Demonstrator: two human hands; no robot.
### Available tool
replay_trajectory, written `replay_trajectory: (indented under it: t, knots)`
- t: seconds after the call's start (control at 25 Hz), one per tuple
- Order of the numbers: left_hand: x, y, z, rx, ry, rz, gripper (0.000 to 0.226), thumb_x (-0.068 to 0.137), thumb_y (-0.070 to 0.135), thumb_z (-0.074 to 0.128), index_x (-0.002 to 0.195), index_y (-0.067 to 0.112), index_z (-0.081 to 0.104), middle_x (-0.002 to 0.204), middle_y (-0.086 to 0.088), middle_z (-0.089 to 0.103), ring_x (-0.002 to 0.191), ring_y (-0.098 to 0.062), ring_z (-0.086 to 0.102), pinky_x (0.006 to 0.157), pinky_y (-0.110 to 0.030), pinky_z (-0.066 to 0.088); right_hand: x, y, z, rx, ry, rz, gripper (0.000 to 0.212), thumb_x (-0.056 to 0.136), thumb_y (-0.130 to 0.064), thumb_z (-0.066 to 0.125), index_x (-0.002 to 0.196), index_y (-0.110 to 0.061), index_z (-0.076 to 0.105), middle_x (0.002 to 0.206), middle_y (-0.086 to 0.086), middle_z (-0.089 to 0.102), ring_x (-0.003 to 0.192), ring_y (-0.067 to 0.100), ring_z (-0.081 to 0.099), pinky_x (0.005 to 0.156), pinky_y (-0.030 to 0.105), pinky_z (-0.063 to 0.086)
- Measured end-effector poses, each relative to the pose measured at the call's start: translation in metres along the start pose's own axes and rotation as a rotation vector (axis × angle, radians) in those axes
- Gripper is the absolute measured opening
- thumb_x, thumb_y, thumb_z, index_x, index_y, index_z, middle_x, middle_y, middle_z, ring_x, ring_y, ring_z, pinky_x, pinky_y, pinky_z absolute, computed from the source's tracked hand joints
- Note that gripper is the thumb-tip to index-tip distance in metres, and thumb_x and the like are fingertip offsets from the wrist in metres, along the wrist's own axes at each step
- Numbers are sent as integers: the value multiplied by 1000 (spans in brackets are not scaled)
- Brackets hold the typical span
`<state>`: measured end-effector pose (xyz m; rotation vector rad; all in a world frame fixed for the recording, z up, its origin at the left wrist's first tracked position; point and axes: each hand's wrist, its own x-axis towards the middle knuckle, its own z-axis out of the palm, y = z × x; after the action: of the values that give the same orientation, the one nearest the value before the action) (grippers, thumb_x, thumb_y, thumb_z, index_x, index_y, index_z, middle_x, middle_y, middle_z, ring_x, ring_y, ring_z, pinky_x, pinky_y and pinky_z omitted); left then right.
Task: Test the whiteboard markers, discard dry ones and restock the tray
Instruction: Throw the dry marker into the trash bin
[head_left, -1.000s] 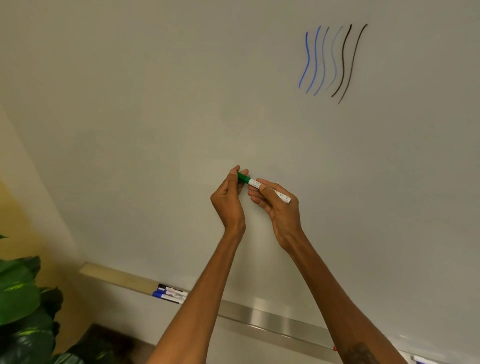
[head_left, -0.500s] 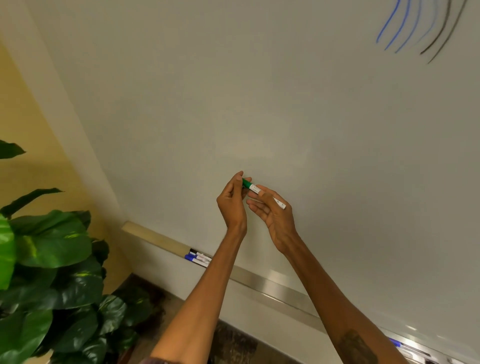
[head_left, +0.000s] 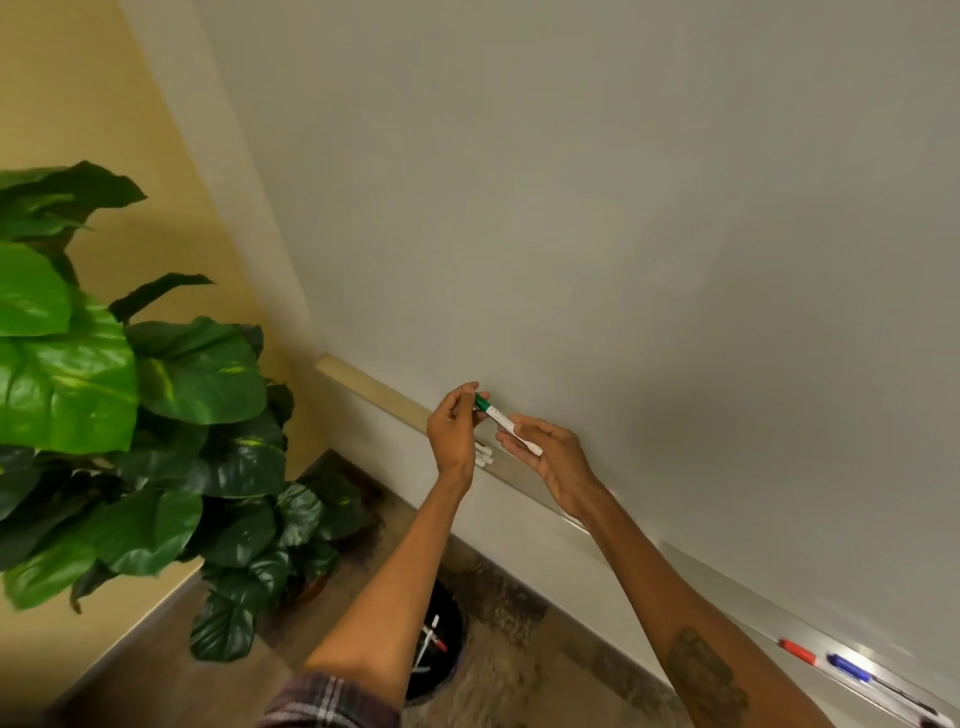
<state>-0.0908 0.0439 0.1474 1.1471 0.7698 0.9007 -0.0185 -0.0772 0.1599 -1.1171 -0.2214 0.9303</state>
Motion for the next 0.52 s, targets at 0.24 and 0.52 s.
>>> replay_trajectory:
  t: [0.24,0.52]
  knots:
    - [3,-54,-72,200,15,-177,20,100,10,55,110,5,72,98,-10,72,72,-17,72,78,-26,61,15,68,-3,-65,-65,226,26,90,0,65,114,8,66,115,22,70,109,34,68,99,37,53]
    - [0,-110,-153,619,26,-415,24,97,29,58,107,17,76,106,-6,73,104,-27,67,95,-39,53,22,142,-6,-340,-42,369,24,84,10,68,108,11,67,105,29,70,93,34,72,82,31,60]
